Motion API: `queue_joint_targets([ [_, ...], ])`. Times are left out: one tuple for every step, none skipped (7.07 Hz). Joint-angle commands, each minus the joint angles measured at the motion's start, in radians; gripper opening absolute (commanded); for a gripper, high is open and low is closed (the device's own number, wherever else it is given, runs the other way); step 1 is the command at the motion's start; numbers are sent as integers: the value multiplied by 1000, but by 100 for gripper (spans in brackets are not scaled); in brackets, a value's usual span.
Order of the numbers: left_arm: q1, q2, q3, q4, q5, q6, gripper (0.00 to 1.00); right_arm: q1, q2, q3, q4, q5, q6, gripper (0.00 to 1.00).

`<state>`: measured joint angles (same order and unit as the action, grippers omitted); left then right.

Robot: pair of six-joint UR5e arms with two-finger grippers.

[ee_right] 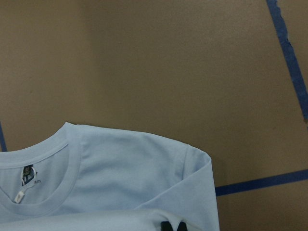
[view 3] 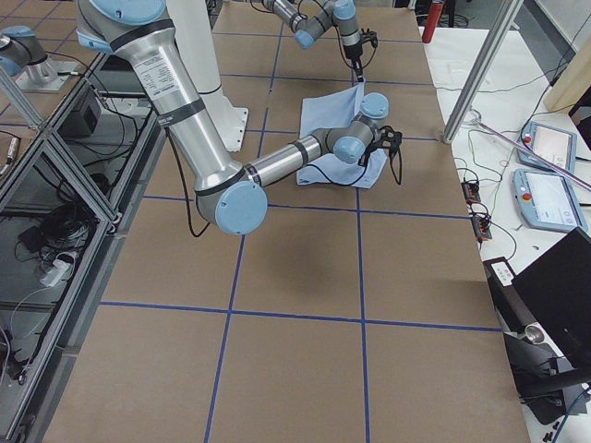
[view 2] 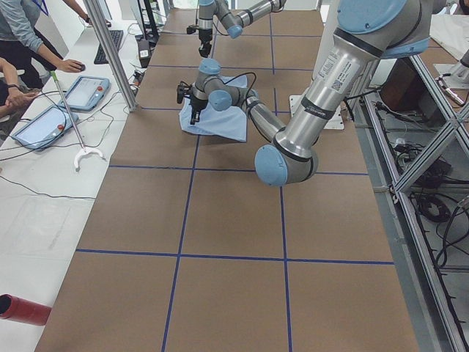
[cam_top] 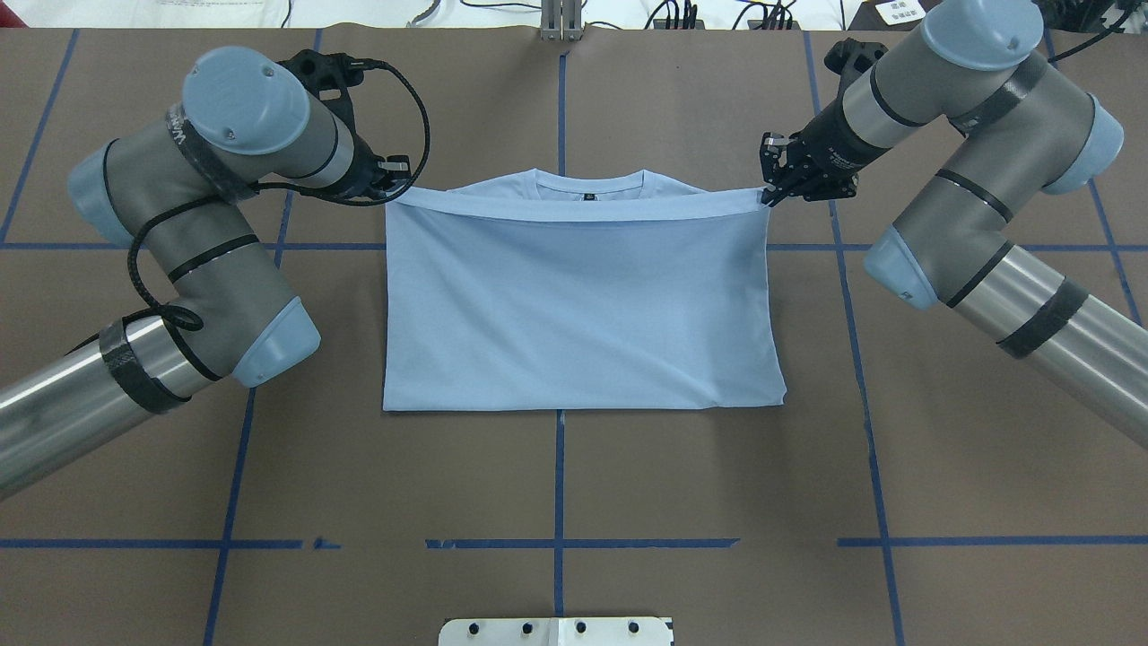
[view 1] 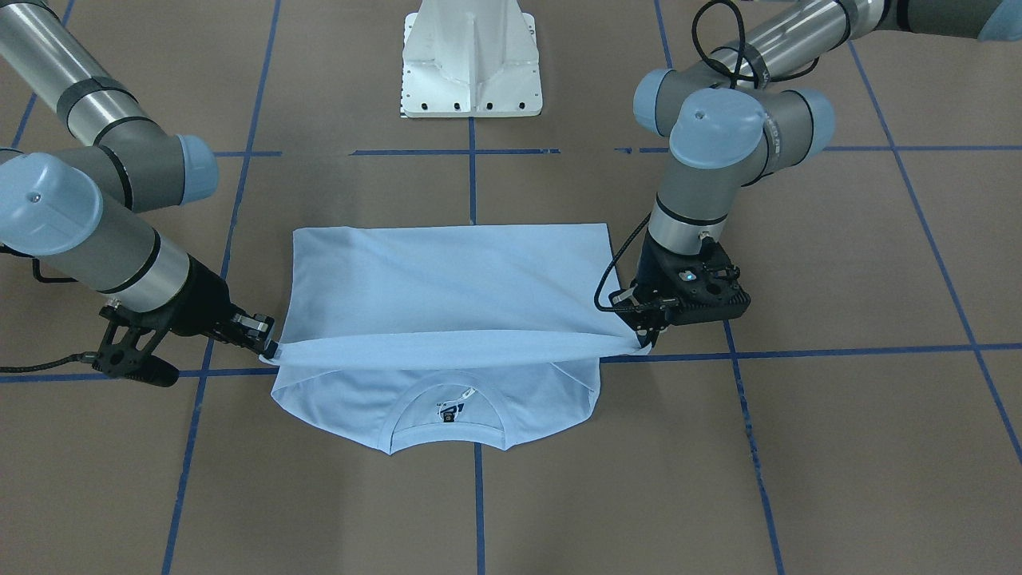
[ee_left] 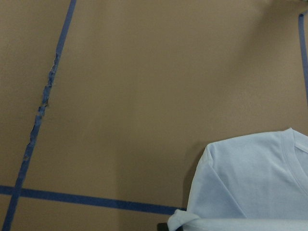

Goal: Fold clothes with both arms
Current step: 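Lower the hem onto the collar and open both grippers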

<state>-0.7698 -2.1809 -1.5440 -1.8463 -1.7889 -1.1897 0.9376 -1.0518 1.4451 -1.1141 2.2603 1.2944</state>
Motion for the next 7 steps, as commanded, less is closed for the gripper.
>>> queue_joint_targets([
  [0,-40,141,-85,3,-4,0,1,6,-49,2,-1,-36,0],
  [0,-55,177,-123,3,-5,0,0,7,-54,2,-2,-44,0],
  [1,-60,177,-125,3,-7,0,0,30,-54,-1,-5,-43,0],
  [1,-71,179,-123,3,-8,0,-5,33,-55,-3,-8,-43,0],
  [3,-80,180,-120,3,-11,0,-5,35,-55,-3,-13,-43,0],
  [3,-88,188,-119,3,-11,0,-5,35,-55,-4,-24,-41,0],
  [3,-91,197,-120,3,-11,0,-5,44,-63,-6,-53,-41,0],
])
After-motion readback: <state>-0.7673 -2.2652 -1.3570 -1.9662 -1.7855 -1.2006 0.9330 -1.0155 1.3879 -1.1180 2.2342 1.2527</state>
